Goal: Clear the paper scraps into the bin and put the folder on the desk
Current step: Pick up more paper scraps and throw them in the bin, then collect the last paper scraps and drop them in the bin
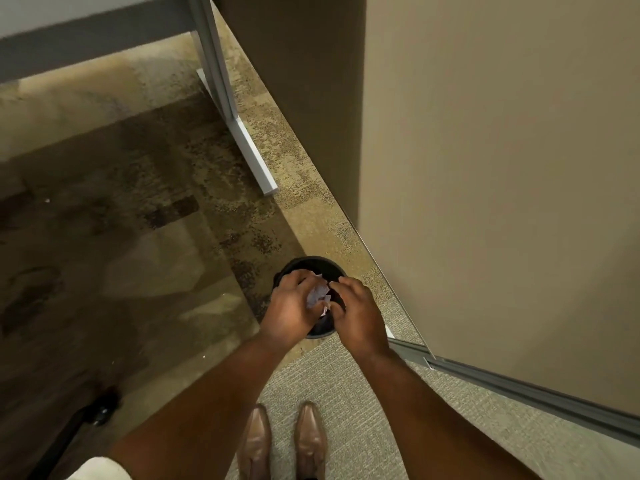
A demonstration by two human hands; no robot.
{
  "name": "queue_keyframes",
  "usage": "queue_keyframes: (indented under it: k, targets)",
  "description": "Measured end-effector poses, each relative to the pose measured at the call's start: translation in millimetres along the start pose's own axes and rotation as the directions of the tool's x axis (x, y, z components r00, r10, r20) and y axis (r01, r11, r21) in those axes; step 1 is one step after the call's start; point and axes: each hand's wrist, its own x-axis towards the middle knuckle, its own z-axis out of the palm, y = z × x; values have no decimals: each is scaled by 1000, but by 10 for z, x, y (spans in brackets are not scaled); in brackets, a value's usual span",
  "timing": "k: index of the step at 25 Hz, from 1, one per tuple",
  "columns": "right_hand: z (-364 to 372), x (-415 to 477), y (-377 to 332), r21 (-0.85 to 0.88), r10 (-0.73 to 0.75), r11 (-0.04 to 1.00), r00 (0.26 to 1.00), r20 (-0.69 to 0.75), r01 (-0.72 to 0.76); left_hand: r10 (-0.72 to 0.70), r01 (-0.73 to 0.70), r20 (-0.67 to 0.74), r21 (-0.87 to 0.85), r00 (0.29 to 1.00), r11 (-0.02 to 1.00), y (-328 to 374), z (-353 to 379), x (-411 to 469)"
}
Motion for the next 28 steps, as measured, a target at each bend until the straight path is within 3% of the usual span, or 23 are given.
queue_keyframes:
  k: [3,8,15,20,28]
  targets:
    - [-271,-85,-228,-30,-46,999,998,-46,44,-42,43,-17,69,999,997,262,-288,-120]
    - [-870,-304,-778,-48,-109,993,987,-116,104,-10,35,-174,144,985,989,851,-983,-437]
    - [-1729,-583,-1712,-117,-310,949,931,-194,292,2,109,-340,307,940,945,1521,-2008,-1053]
    - [-2108,-798,-2337,-210,-455,883,877,-155,421,-40,208,-388,401,921,892,1711,-2685,-1597]
    - [-2173,-1211,-3383,-295,-638,747,768,-63,596,-150,404,-527,409,837,818,1713,-3591,-2600]
